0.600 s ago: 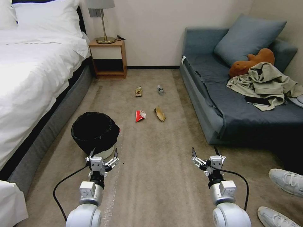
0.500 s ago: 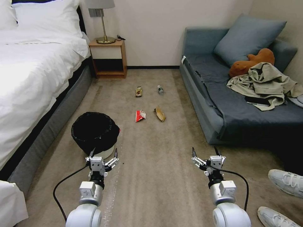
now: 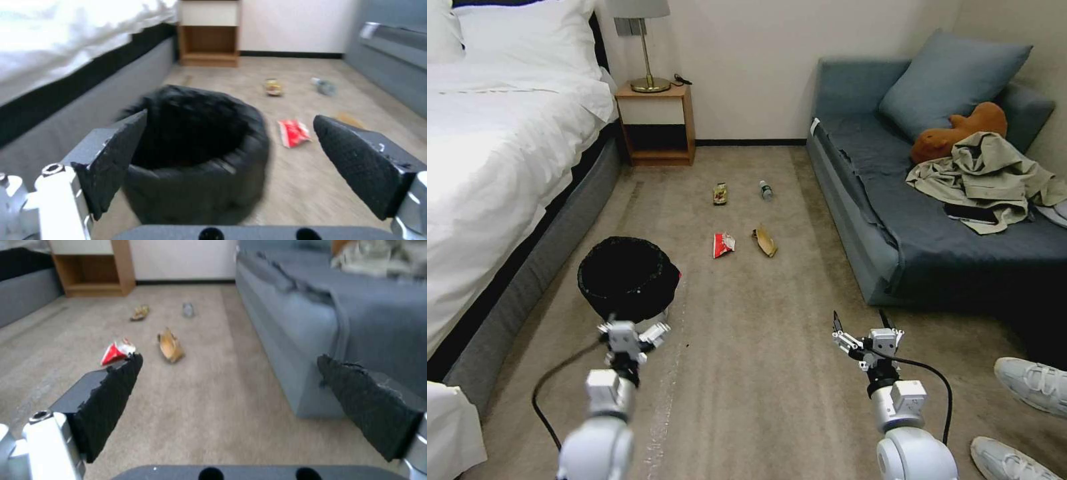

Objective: Pick up the trash bin, then pick up the garbage on the floor and place it into the trash bin.

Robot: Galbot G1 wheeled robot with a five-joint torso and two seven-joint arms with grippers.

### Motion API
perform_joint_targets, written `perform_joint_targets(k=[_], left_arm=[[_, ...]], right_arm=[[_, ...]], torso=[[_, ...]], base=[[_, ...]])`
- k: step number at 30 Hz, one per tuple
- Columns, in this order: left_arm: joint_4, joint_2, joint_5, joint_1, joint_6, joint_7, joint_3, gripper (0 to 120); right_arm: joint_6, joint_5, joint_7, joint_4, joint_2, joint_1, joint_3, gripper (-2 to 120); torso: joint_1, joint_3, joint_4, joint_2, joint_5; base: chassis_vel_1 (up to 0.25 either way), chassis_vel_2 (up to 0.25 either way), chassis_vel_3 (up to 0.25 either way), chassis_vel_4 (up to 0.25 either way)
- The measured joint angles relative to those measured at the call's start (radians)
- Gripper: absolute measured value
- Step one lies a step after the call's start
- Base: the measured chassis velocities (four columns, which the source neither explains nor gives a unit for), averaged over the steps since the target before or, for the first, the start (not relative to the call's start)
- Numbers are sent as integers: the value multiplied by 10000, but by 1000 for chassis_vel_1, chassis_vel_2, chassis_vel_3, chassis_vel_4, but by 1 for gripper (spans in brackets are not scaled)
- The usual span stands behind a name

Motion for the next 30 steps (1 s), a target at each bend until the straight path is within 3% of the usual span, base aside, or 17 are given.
perform_joint_targets(k=[1, 2, 4, 8, 10, 11, 14, 16, 19, 23, 24, 26, 27, 28, 30], left_arm=[[119, 327, -537, -503, 508, -369, -183, 100], [119, 327, -537, -503, 508, -369, -183, 100], [288, 792, -1306, -1219, 1231, -901, -454, 100], [435, 1192, -1818, -1881, 1711, -1271, -677, 100], [1077, 1724, -2342, -2607, 2104, -1578, -1042, 100], [1077, 1724, -2342, -2607, 2104, -1578, -1042, 100], [1610, 2231, -2730, -3259, 2355, -1882, -1444, 99], [1710, 2264, -2795, -3303, 2436, -1893, -1448, 99], [1713, 2268, -2793, -3305, 2434, -1894, -1459, 98], [1922, 2327, -2889, -3405, 2492, -1916, -1464, 98], [2363, 2416, -2998, -3517, 2534, -1917, -1466, 98], [2733, 2474, -3081, -3567, 2629, -1959, -1472, 98], [3002, 2487, -3153, -3576, 2684, -1957, -1447, 98], [3002, 2487, -3153, -3576, 2684, -1957, -1447, 98], [3562, 2635, -3394, -3886, 2955, -1994, -1313, 97]], right_arm=[[-388, 595, 114, -191, -187, 217, 93, 100], [-388, 595, 114, -191, -187, 217, 93, 100], [-953, 1401, 271, -493, -475, 570, 190, 100], [-1291, 1651, 309, -781, -603, 1035, 47, 100], [-1347, 1671, 325, -938, -584, 1174, -47, 100], [-1347, 1671, 325, -938, -584, 1174, -47, 100], [-1347, 1603, 325, -1051, -519, 1222, -126, 100], [-1323, 1549, 326, -1116, -492, 1246, -144, 100], [-1285, 1499, 324, -1175, -473, 1249, -157, 100], [-1237, 1469, 325, -1206, -474, 1237, -143, 100], [-1197, 1454, 320, -1226, -469, 1226, -140, 100], [-1167, 1441, 320, -1248, -467, 1213, -126, 100], [-1128, 1421, 319, -1261, -461, 1191, -104, 100], [-1128, 1421, 319, -1261, -461, 1191, -104, 100], [-1065, 1370, 305, -1302, -429, 1154, -92, 100]], torso=[[0, 0, -1, -1, -2], [0, 0, -1, -1, -2], [0, 0, -4, -1, -5], [0, 0, 0, -1, 5], [0, 2, 1, -2, -21], [0, 2, 1, -2, -21], [0, -1, 0, -1, 15], [0, 1, 4, -2, -23], [0, 0, 0, -1, 11], [0, 1, 1, -2, -14], [-1, -2, -4, 0, 12], [0, 0, -1, 0, 10], [0, 2, 2, -1, -25], [0, 2, 2, -1, -25], [0, 0, 1, 0, 12]], base=[[0, 0, 0, 0], [0, 0, 0, 0], [0, 0, 0, 0], [0, 0, 0, 0], [0, 0, 0, 0], [0, 0, 0, 0], [0, 0, 0, 0], [0, 0, 0, 0], [0, 0, 0, 0], [0, 0, 0, 0], [0, 0, 0, 0], [0, 0, 0, 0], [0, 0, 0, 0], [0, 0, 0, 0], [0, 0, 0, 0]])
